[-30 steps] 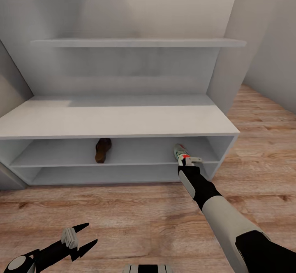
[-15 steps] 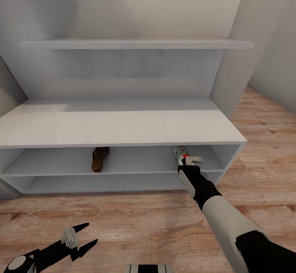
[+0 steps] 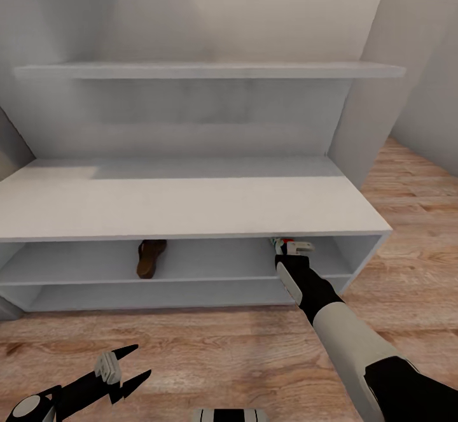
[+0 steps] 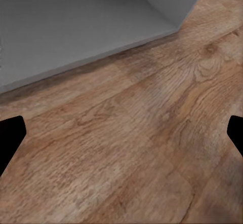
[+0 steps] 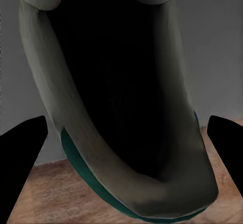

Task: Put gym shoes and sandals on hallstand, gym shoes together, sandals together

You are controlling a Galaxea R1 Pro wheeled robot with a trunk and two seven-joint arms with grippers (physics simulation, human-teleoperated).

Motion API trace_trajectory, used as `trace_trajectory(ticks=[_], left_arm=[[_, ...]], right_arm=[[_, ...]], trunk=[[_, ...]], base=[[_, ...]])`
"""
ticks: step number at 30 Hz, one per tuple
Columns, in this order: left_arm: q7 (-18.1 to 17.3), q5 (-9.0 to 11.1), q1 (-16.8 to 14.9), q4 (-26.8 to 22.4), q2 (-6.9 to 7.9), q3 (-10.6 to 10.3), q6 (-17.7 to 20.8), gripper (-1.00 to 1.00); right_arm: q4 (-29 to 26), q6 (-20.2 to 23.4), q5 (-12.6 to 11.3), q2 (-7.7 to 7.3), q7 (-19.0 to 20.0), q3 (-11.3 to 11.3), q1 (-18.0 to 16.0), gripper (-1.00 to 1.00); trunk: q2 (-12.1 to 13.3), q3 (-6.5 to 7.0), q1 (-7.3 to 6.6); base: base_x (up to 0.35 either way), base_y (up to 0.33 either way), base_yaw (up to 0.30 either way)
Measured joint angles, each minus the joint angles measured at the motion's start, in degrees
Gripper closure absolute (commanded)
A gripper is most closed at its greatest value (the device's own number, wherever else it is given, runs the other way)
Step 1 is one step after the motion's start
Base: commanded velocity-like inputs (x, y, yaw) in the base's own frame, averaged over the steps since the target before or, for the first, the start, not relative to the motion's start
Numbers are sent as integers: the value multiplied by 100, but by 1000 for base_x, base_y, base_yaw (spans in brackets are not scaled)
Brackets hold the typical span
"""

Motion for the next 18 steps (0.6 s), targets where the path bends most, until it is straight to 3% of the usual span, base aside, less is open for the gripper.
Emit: trace_trajectory(ticks=[18], left_arm=[[0, 0, 0, -3, 8, 0, 0, -100]], right_arm=[[-3, -2, -24, 0, 5, 1, 0, 100]], trunk=[[0, 0, 2]], base=[[63, 0, 0]])
